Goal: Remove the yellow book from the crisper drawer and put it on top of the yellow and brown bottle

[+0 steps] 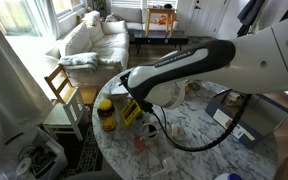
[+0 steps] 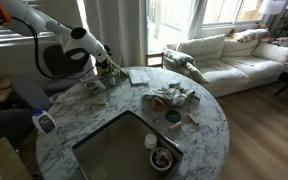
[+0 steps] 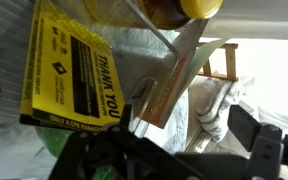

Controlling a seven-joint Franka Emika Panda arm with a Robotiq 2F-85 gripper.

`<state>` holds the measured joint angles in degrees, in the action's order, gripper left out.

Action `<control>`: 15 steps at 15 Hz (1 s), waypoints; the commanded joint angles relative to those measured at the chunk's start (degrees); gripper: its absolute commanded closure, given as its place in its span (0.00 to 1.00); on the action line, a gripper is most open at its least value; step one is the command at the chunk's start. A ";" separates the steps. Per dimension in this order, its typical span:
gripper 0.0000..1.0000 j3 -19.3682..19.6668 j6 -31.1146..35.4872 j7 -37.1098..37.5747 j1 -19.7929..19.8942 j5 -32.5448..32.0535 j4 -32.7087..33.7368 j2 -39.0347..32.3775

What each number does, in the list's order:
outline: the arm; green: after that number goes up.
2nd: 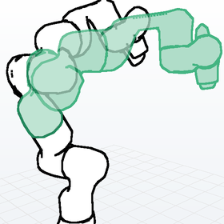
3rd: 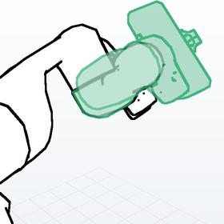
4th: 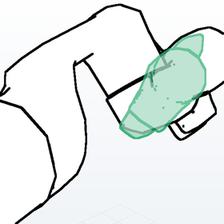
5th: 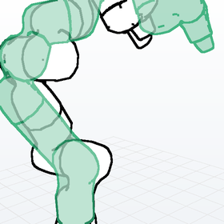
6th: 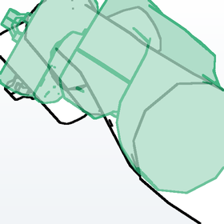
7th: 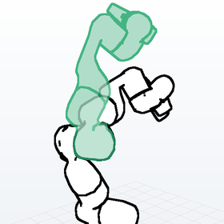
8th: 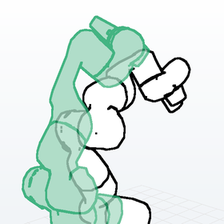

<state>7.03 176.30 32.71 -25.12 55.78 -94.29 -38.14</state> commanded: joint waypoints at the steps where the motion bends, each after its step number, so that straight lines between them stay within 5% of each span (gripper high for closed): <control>1: 0.32 6.03 -2.25 7.16 -4.47 -3.58 2.03 -2.07; 3: 0.38 8.07 -3.32 9.42 -5.97 -4.71 2.71 -2.66; 6: 0.61 10.53 -5.75 11.90 -7.64 -6.32 3.45 -3.36; 10: 0.40 12.77 -8.81 14.42 -9.00 -7.95 4.75 -4.44; 15: 0.82 14.83 -11.38 16.30 -10.17 -9.46 5.88 -5.44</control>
<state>19.42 166.95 45.83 -33.87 48.40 -89.94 -41.96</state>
